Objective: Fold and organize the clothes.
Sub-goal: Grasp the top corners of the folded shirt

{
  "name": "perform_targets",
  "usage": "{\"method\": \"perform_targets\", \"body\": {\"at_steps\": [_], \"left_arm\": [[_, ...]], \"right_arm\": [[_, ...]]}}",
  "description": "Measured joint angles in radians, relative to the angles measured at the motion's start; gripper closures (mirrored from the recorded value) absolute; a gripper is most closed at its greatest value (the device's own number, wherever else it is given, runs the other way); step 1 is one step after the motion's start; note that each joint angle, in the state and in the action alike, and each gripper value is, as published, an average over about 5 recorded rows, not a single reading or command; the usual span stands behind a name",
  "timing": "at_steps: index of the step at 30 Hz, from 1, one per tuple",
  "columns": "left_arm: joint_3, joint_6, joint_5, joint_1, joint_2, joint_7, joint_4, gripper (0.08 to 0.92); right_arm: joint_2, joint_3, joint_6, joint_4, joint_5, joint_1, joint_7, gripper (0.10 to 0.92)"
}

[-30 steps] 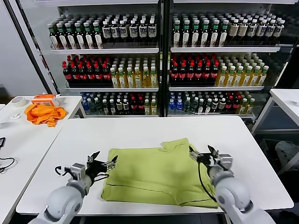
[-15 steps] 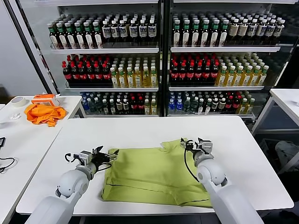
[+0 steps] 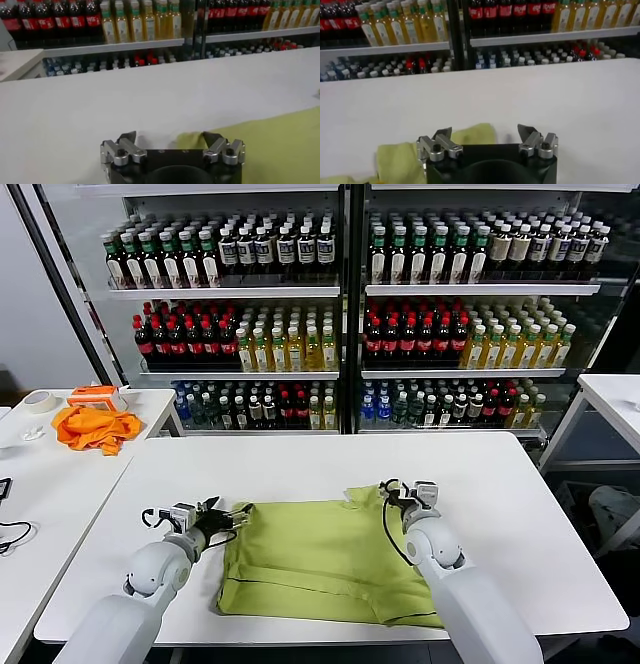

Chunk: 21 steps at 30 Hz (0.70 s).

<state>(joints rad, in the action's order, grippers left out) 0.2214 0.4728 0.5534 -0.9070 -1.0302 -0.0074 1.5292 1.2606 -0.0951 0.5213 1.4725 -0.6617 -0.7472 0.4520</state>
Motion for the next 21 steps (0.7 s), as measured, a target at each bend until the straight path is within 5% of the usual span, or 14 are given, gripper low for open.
{"method": "perform_targets", "body": {"at_steps": [6, 21], "left_arm": [[0.007, -0.012, 0.006, -0.002, -0.002, 0.017, -0.013, 0.239], [0.022, -0.042, 0.025, -0.037, -0.024, 0.053, -0.010, 0.671]], "right_arm": [[0.009, 0.001, -0.002, -0.021, -0.001, 0.011, 0.003, 0.292], [0.021, -0.006, -0.015, -0.046, -0.003, 0.011, -0.008, 0.726]]}}
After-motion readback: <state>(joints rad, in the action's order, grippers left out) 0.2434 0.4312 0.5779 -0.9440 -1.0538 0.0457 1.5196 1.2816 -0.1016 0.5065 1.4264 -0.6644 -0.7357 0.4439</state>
